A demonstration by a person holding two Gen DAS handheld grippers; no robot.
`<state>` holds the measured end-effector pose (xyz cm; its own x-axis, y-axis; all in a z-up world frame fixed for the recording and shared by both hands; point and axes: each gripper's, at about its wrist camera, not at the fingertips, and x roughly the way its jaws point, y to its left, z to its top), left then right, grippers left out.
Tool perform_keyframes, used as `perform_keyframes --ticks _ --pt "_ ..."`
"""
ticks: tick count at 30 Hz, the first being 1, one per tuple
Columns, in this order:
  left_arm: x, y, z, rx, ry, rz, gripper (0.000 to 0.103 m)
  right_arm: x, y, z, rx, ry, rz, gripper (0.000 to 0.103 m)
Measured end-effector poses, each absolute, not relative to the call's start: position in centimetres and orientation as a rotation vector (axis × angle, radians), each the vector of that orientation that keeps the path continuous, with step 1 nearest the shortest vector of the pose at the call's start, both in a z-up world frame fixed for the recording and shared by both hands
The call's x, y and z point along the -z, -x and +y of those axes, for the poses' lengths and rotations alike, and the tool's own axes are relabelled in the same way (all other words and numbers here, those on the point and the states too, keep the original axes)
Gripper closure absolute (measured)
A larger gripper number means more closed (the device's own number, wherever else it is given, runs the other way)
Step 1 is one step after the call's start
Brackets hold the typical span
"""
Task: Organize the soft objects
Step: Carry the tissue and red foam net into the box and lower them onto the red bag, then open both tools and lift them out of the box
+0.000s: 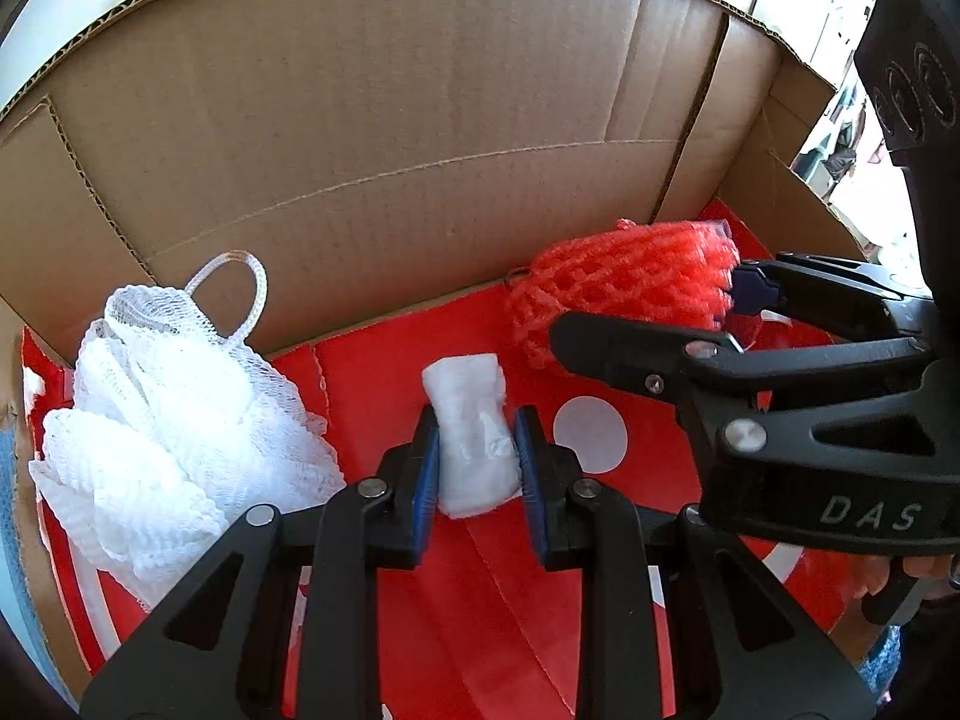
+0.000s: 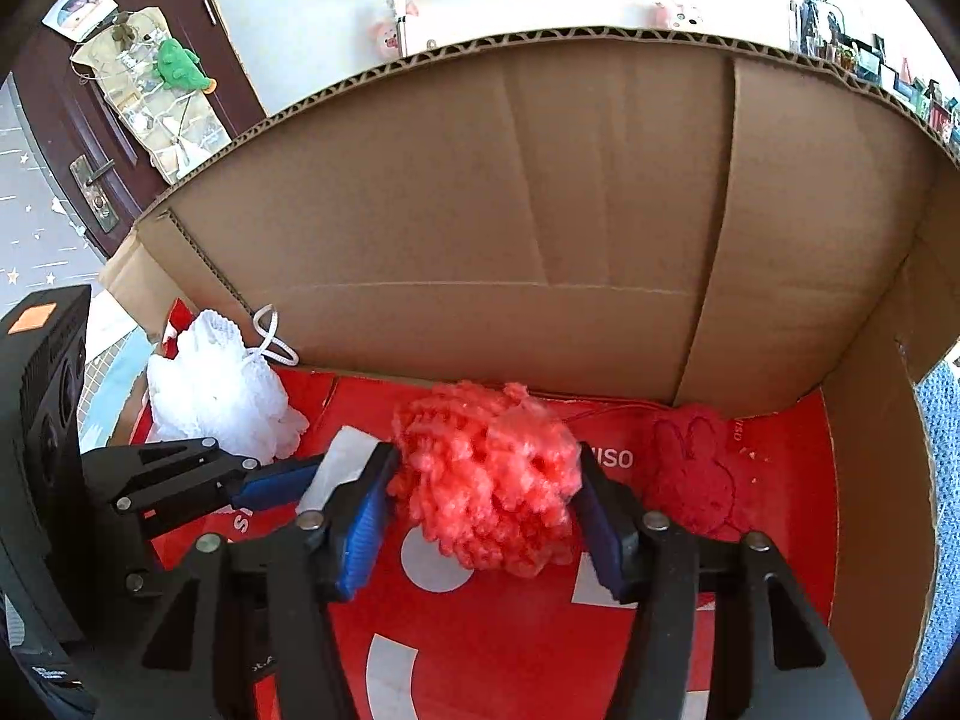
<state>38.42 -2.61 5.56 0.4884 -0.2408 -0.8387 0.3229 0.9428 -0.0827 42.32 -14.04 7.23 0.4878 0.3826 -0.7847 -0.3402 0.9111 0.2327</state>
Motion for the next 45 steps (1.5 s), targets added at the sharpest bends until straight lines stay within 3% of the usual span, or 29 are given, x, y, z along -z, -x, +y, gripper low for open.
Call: perform_keyframes --ticks 11,13,15,27,35,37,45 --pt "-5.1 -38.6 -2.6 0.351 -0.098 1.008 0.075 -7.3 -42.1 -14.1 -0.439 -0.036 0.97 0.038" --pt "-5.1 -38.7 -2.6 0.354 -0.1 1.007 0.067 -7.3 -41.9 -14.2 -0.439 -0.035 0.968 0.038" --pt "-5.0 -38.7 -2.8 0.355 -0.102 1.004 0.048 -7.2 -41.9 -14.2 -0.44 -0.037 0.966 0.038" --pt "-5.7 -38.6 -3.3 0.365 -0.094 0.968 0.047 -8.7 -41.0 -15.6 -0.443 -0.06 0.922 0.032" --pt "-7.6 -37.7 -4.0 0.369 -0.087 0.926 0.04 -10.7 -39.6 -16.7 -0.439 -0.077 0.875 0.027" --pt "-7.8 -37.4 -4.1 0.37 -0.082 0.918 0.034 -11.1 -39.1 -17.2 -0.436 -0.077 0.862 0.024" --pt "-10.4 -35.2 -2.7 0.364 -0.034 0.849 0.029 -13.9 -36.3 -17.8 -0.424 -0.073 0.786 0.013"
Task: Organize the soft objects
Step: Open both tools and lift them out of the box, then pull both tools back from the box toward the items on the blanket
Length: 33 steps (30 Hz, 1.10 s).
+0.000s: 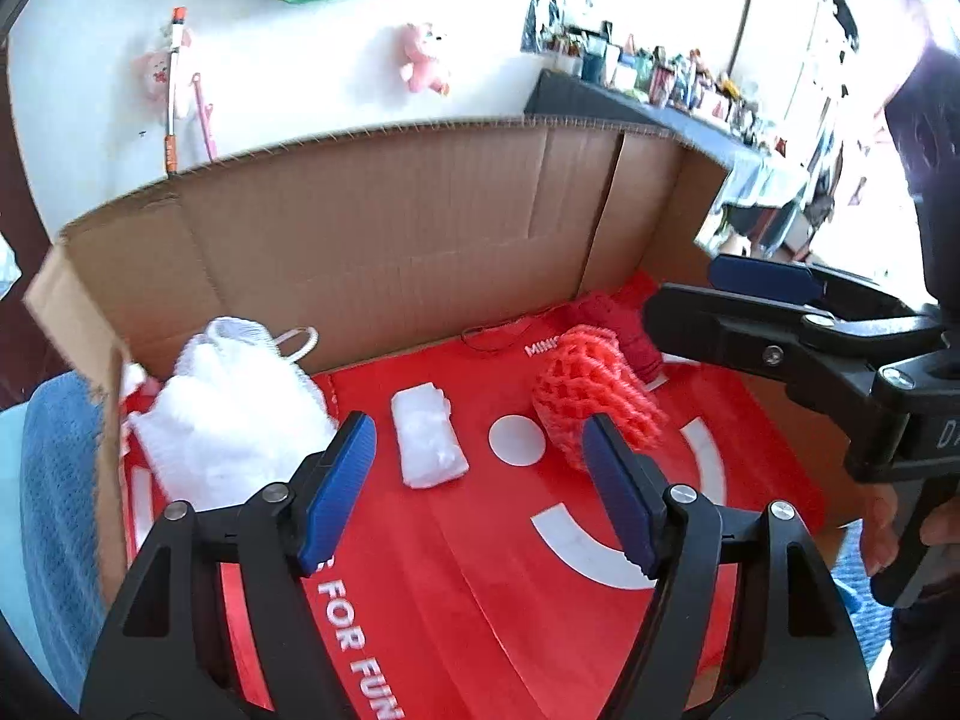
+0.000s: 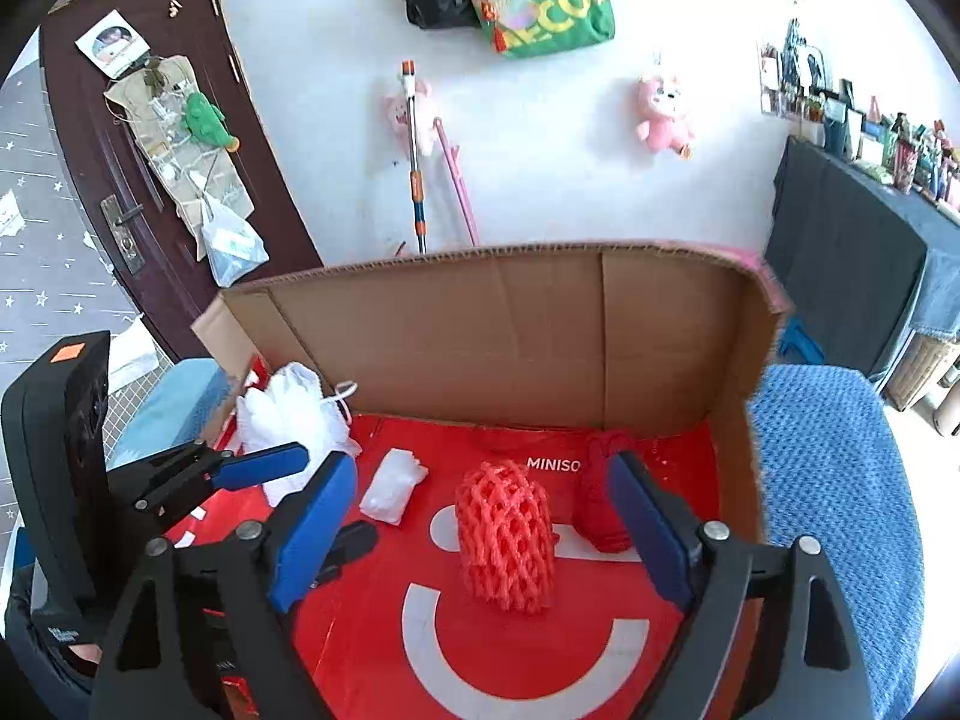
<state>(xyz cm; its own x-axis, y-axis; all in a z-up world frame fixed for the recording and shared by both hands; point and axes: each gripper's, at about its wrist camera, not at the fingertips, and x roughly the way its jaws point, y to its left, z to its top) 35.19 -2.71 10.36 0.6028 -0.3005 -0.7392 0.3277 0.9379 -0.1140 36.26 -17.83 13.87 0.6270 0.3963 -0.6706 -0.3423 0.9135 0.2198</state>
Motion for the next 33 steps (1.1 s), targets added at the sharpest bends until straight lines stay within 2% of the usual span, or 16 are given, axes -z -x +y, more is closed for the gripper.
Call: perform_keyframes --ticks 1,5,9,18,27,33 --pt "-10.8 -34.9 -2.3 0.362 -0.026 0.838 0.026 -14.3 -35.7 -17.9 -0.419 -0.07 0.771 0.01" --pt "-13.0 -32.6 -1.5 0.332 -0.014 0.768 0.024 -15.7 -33.5 -18.5 -0.407 -0.055 0.722 0.007" --pt "-14.5 -29.8 -0.5 0.311 0.028 0.714 0.018 -17.0 -30.9 -19.0 -0.398 -0.043 0.665 0.0" --pt "-17.8 -22.2 1.0 0.275 0.074 0.548 0.006 -19.3 -23.7 -20.9 -0.36 -0.036 0.52 0.0" --pt "-18.3 -13.9 0.4 0.137 0.023 0.369 0.0 -19.5 -15.3 -21.5 -0.306 0.021 0.378 0.0" --pt "-17.1 -9.9 0.3 0.093 0.022 0.305 0.0 -17.7 -10.9 -21.2 -0.285 0.053 0.329 0.0"
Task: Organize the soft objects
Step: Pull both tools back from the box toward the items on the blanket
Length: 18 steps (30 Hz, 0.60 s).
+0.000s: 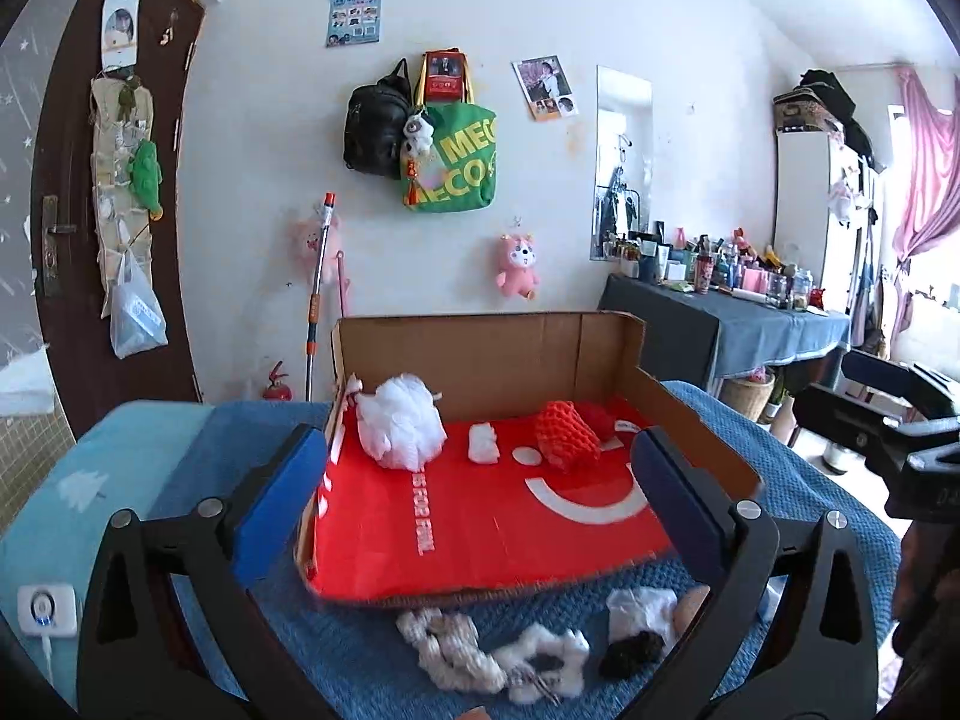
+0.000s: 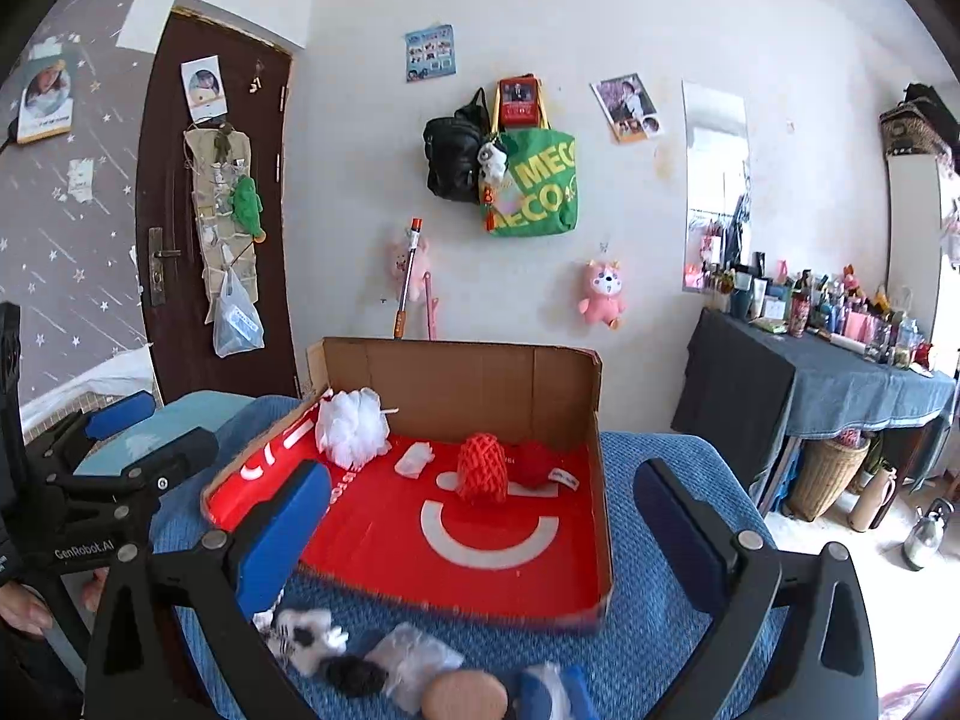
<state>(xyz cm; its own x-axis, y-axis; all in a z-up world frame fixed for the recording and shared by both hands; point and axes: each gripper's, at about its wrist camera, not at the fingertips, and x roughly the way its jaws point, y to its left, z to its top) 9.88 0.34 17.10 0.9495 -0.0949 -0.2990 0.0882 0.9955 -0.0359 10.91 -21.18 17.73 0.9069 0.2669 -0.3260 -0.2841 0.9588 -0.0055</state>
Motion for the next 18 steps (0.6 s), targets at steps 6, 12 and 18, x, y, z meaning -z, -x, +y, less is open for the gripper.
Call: perform_keyframes --ticks 6,12,18 --pt "-15.5 -7.0 0.1 0.085 0.019 0.297 0.0 -15.5 -8.1 -21.1 -0.257 0.056 0.317 0.0" --pt "-13.8 -4.8 -0.4 0.082 -0.006 0.303 0.0 -13.3 -6.4 -21.2 -0.233 0.046 0.33 0.0" --pt "-11.4 -3.9 -0.5 0.079 -0.008 0.36 0.0 -10.8 -5.1 -21.7 -0.224 0.007 0.346 0.0"
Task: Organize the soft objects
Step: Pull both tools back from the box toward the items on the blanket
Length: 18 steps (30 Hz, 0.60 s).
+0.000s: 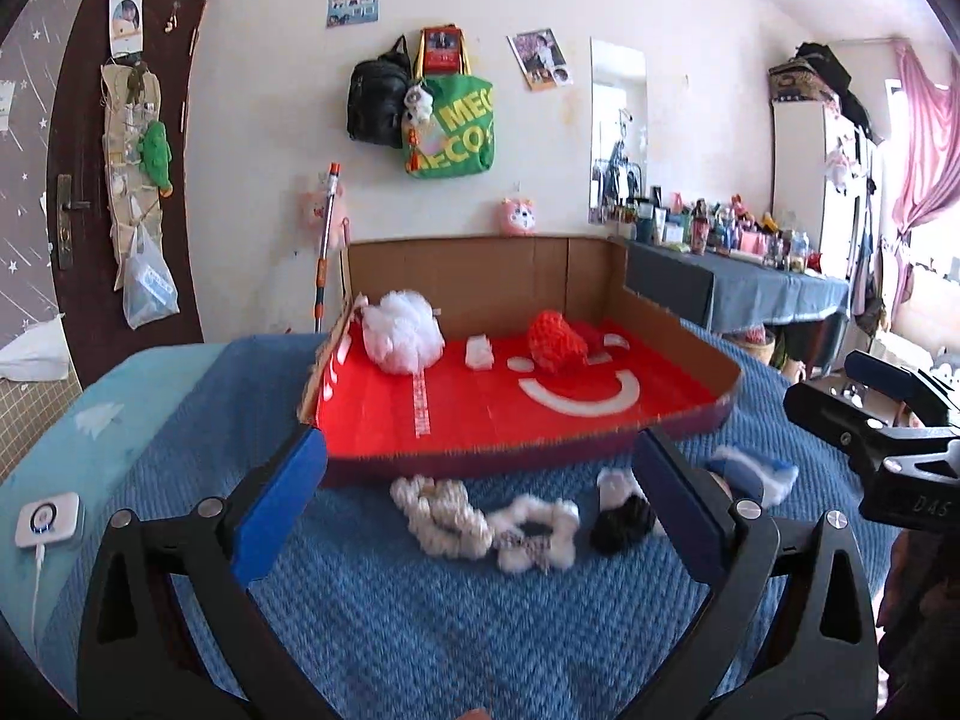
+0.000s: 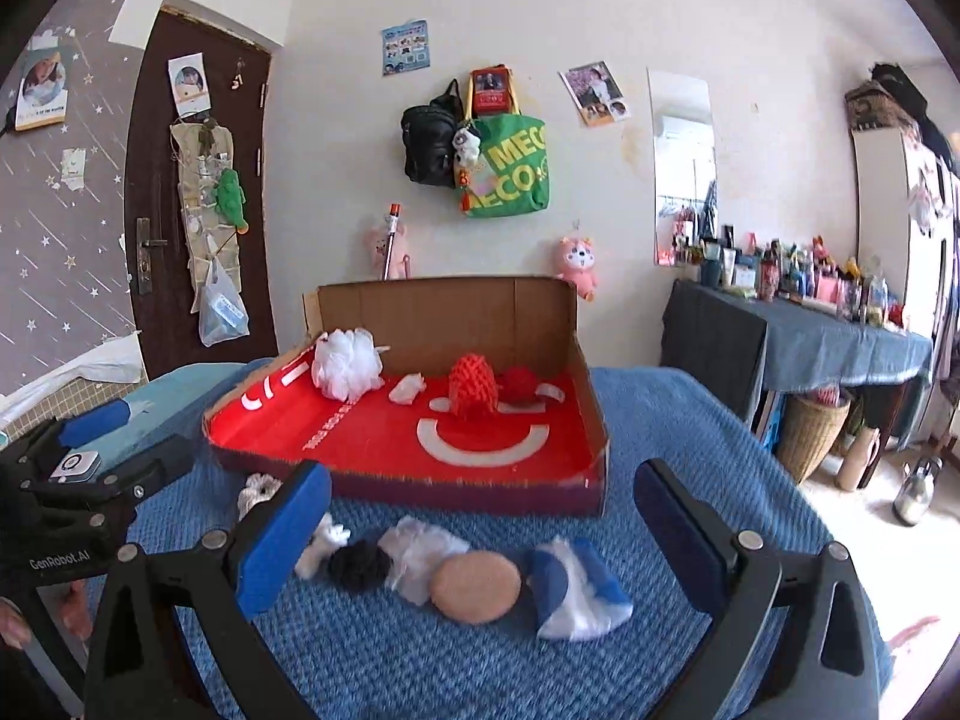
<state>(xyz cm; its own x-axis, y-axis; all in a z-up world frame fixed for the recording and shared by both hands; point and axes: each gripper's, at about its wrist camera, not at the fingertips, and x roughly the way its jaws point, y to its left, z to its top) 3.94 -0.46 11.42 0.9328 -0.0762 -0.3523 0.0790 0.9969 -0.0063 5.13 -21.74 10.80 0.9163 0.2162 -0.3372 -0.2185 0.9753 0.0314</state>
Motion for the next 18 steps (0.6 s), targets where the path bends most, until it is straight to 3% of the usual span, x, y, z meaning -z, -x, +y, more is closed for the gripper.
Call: perform_keyframes --ticks 18 --pt "-5.1 -2.8 -0.7 0.055 -0.021 0.466 0.0 -3.1 -4.1 -22.1 -0.19 -0.004 0.471 0.0"
